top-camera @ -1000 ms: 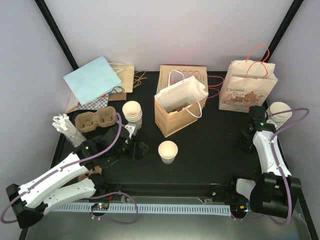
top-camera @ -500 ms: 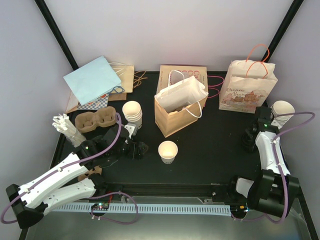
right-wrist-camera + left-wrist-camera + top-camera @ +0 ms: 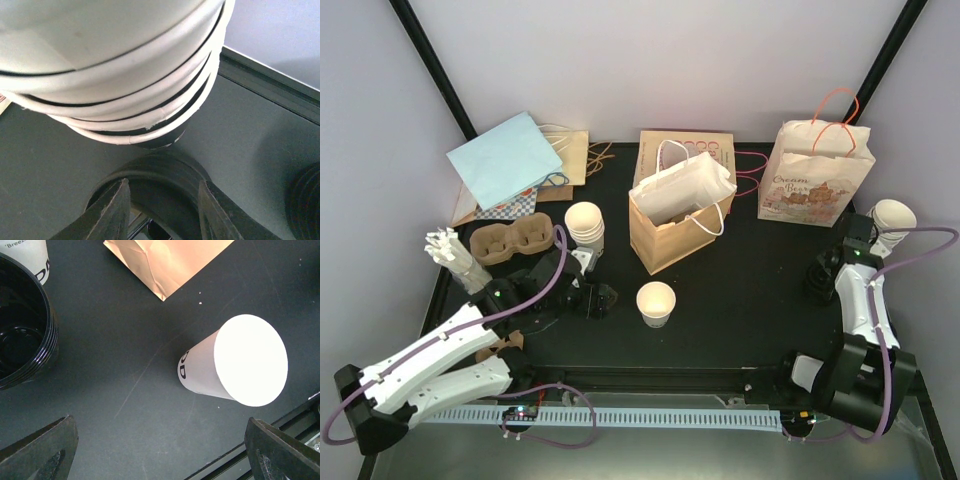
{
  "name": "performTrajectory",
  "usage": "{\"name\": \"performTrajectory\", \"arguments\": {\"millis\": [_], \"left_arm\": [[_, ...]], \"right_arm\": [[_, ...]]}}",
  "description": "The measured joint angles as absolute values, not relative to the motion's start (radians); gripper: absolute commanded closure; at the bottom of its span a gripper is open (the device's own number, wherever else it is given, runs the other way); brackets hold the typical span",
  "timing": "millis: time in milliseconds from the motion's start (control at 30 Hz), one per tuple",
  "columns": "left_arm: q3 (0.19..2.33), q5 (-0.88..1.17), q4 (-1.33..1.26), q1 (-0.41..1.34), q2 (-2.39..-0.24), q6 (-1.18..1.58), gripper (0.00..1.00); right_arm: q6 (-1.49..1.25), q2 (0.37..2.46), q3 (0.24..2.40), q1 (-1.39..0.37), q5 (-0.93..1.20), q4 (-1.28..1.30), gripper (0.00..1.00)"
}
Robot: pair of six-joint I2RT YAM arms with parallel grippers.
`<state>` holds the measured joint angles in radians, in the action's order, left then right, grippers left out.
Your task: Pack the takeout coffee
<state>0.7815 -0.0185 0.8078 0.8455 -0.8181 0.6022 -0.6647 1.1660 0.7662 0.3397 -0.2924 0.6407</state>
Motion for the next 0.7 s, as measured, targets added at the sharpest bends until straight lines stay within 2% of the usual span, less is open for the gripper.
{"name": "performTrajectory", "arguments": {"millis": [267, 700], "left_arm": [[0.783, -0.014, 0.809, 0.846, -0.827, 0.601, 0.06], [0.798, -0.013, 0.823, 0.846, -0.831, 0.594, 0.06]], "right_arm": [[-0.651, 1.123, 0.765, 0.343, -0.245, 0.697, 0.48], [-0.648, 1.036, 0.768, 0.343, -0.206, 0.795, 0.47]]}}
